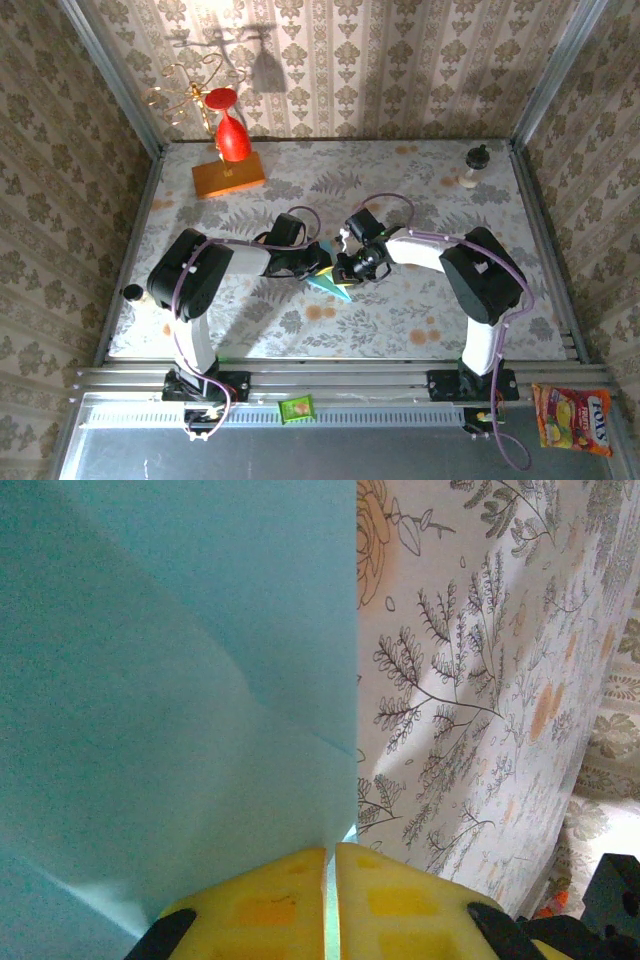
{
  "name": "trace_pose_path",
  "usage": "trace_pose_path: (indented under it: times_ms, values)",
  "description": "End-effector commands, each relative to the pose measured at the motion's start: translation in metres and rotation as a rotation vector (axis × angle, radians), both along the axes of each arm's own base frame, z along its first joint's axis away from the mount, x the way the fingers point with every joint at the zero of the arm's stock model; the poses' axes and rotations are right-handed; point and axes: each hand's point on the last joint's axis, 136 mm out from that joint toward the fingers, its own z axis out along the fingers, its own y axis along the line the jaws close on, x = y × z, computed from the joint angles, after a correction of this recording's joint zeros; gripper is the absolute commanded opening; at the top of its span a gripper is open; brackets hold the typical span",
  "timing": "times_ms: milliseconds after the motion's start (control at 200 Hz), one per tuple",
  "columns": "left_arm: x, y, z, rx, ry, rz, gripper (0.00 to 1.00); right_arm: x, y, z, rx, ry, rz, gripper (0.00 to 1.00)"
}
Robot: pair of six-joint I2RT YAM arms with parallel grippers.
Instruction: Fold a paper plane with a square sheet of paper (pick it up from the middle)
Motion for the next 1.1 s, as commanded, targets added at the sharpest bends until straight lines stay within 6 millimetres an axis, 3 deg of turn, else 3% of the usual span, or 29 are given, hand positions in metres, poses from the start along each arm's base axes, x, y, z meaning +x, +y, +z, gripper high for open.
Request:
trace_pose_path:
  times_ms: [0,355,1095]
  values:
    - [-0.030,0.029,-0.051,0.168,0.137,0.009,0.12,0.004,0.009,0.005,0.032,-0.013,0.025,0.09]
    - [-0.029,0.029,-0.051,0.174,0.136,0.014,0.11,0.000,0.011,0.001,0.007,-0.005,0.058,0.09]
    - [-0.030,0.030,-0.053,0.182,0.140,0.010,0.11,-0.006,-0.007,-0.023,-0.127,0.016,0.047,0.09]
